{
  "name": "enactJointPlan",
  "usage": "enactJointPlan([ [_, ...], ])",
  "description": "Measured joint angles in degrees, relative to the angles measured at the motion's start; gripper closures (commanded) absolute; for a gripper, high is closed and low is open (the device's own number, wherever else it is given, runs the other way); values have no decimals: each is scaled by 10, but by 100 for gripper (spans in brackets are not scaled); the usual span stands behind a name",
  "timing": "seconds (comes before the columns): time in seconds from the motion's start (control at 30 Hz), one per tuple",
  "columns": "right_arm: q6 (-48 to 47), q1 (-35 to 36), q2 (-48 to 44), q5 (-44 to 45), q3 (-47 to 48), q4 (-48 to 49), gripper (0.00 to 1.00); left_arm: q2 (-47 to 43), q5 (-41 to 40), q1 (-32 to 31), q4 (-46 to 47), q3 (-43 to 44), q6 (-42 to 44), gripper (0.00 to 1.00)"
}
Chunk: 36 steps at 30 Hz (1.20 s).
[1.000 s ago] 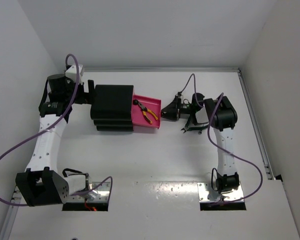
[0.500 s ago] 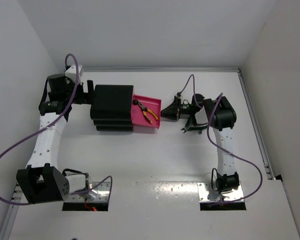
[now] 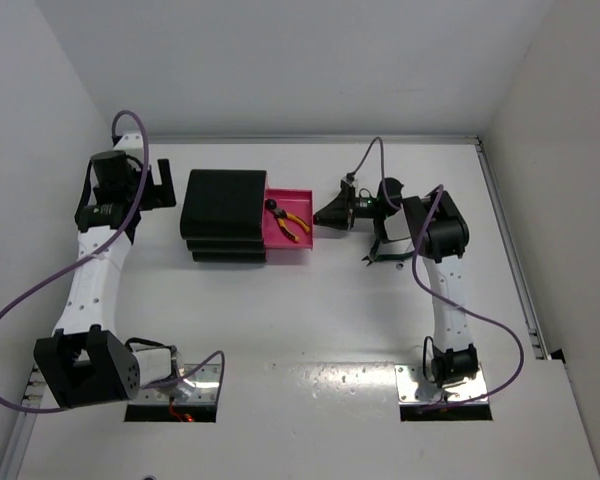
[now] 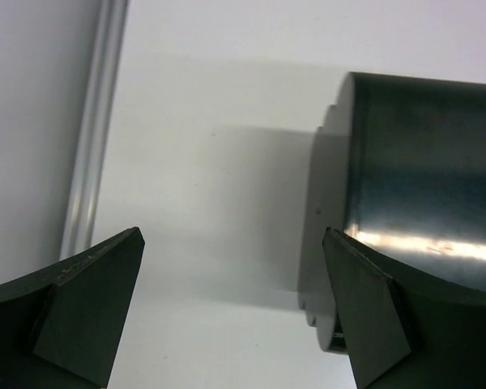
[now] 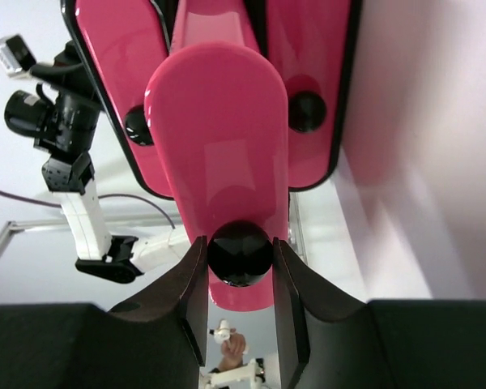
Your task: Sort the tools into containers
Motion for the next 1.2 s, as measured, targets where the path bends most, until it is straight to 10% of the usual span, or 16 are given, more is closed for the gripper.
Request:
enactJointPlan([
  [1.2,-5,71,25,2,104,-63,80,97,109,44,23,-33,35,1],
])
